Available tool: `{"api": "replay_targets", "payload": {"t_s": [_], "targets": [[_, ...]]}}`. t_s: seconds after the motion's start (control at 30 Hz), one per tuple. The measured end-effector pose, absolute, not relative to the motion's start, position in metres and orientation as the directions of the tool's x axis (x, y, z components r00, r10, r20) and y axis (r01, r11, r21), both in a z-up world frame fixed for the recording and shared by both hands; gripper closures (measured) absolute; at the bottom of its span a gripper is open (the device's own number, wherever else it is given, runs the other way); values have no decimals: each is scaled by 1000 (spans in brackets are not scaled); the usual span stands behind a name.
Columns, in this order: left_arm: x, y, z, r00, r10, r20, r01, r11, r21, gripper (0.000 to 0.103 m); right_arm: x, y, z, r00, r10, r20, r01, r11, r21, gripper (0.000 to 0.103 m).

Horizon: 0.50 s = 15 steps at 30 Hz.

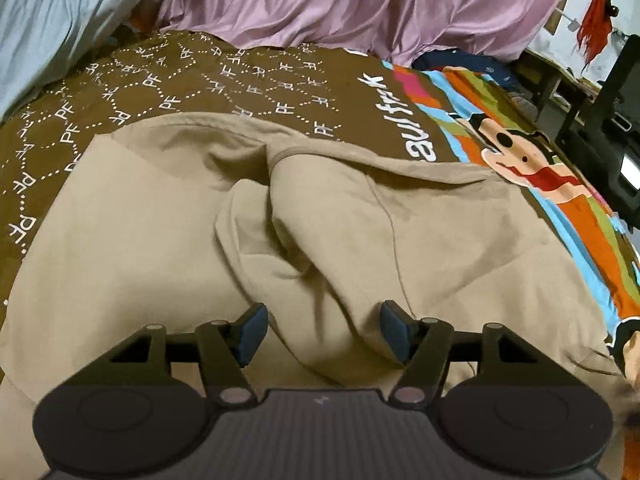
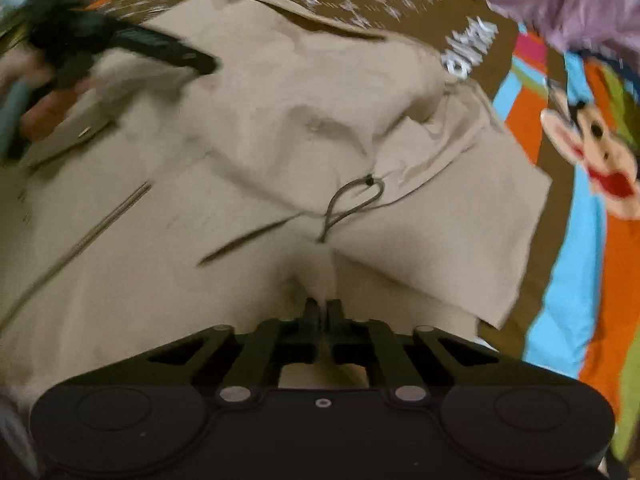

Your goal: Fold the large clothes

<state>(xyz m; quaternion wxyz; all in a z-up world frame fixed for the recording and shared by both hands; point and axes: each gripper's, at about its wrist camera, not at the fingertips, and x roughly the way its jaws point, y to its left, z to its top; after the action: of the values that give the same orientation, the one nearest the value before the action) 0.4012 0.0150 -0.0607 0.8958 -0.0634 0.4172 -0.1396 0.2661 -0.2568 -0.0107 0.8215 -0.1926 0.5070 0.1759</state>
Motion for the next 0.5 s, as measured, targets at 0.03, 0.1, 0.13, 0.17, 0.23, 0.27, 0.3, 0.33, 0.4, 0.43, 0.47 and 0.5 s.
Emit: {"api": "replay_targets", "payload": {"t_s": [0.03, 0.1, 0.13, 0.17, 0.23, 0.27, 0.3, 0.33, 0.4, 0.43, 0.47, 0.5], "targets": [[401, 14, -62, 610, -295, -735, 196, 955, -221, 35, 250, -262, -2, 433, 86, -897, -479, 865, -148, 101], [399, 11, -64, 608, -280, -742, 195, 960, -203, 35, 215, -280, 20, 443, 78, -893, -431, 892, -136, 102], [398, 10, -64, 612, -273, -742, 196, 962, -192, 35, 196, -289, 28, 450, 58, -891, -404, 903, -145, 101], [397, 9, -63, 615, -268, -742, 196, 963, -186, 35, 177, -299, 35, 456, 32, -890, -375, 913, -160, 98], [394, 9, -60, 619, -263, -740, 195, 964, -180, 35, 141, -322, 48, 450, -4, -893, -301, 941, -156, 80], [393, 9, -58, 619, -264, -739, 195, 964, -181, 35, 126, -333, 54, 449, -3, -894, -257, 957, -132, 78], [392, 10, -57, 621, -266, -737, 192, 963, -186, 35, 112, -343, 62, 460, -1, -888, -211, 971, -110, 74], [391, 12, -56, 624, -274, -732, 193, 962, -196, 35, 101, -349, 71, 474, -4, -880, -173, 980, -98, 67], [390, 15, -54, 631, -299, -716, 196, 954, -227, 35, 95, -355, 87, 525, -36, -850, -121, 986, -116, 53], [390, 16, -53, 636, -309, -707, 192, 951, -243, 35, 97, -354, 94, 559, -41, -829, -113, 986, -124, 42], [391, 18, -53, 643, -316, -698, 186, 948, -258, 35, 106, -350, 99, 587, -35, -809, -115, 985, -126, 38], [391, 21, -53, 654, -312, -689, 175, 949, -263, 35, 117, -345, 103, 616, -25, -787, -122, 984, -127, 36]]}}
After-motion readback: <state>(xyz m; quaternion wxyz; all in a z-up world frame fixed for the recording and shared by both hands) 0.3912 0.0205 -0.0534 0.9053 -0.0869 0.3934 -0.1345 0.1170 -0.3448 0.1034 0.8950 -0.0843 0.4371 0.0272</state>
